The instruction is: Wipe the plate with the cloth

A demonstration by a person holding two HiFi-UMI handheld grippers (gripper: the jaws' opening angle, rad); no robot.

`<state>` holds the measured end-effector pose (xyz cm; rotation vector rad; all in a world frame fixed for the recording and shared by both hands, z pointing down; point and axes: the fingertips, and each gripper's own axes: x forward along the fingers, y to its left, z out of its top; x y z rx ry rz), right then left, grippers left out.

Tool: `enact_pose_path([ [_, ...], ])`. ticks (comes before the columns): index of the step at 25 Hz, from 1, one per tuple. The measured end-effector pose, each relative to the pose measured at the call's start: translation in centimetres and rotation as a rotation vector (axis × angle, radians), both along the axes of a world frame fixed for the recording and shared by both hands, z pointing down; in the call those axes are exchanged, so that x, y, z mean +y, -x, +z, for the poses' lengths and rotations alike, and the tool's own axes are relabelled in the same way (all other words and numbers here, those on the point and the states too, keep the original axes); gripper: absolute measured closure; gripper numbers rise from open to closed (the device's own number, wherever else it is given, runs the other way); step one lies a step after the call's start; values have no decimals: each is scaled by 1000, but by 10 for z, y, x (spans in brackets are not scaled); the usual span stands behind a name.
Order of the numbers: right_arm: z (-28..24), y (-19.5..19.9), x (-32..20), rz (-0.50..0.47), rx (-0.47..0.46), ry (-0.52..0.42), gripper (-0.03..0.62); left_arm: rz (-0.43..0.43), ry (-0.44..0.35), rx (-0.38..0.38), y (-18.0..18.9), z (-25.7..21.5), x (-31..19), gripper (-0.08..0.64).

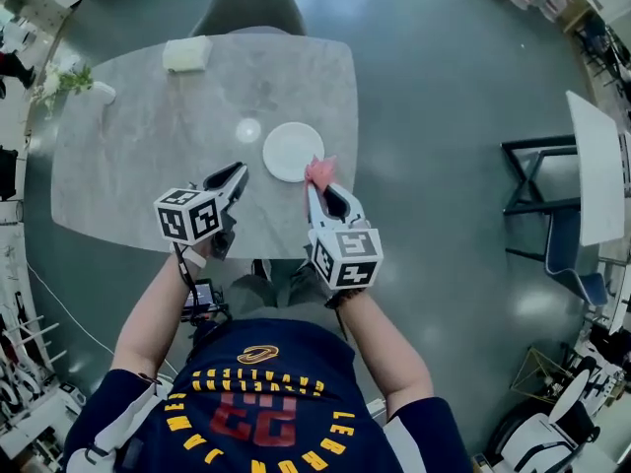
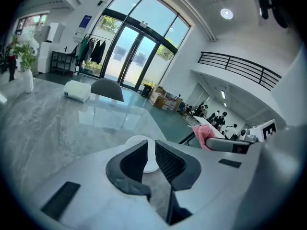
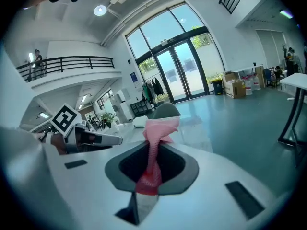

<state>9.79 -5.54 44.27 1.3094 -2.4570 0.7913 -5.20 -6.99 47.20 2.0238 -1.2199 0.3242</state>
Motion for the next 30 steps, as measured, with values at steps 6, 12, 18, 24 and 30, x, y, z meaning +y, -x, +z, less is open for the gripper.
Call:
enact_pose_path([
  [6, 42, 30, -48, 5, 32, 66, 551, 19, 120, -13, 16, 60, -27, 520],
  [12, 66, 52, -81, -18, 98, 89, 552, 18, 251, 47, 13, 107, -47, 480],
  [18, 104, 83, -105, -77, 173, 113, 552, 0, 380, 61, 11, 154, -52, 480],
  [24, 150, 114, -118, -149, 229, 157, 552, 41, 426, 48, 1, 169, -55, 480],
  [30, 170, 138, -116, -170, 231, 207, 552, 49, 461, 45, 11, 175, -50, 508],
])
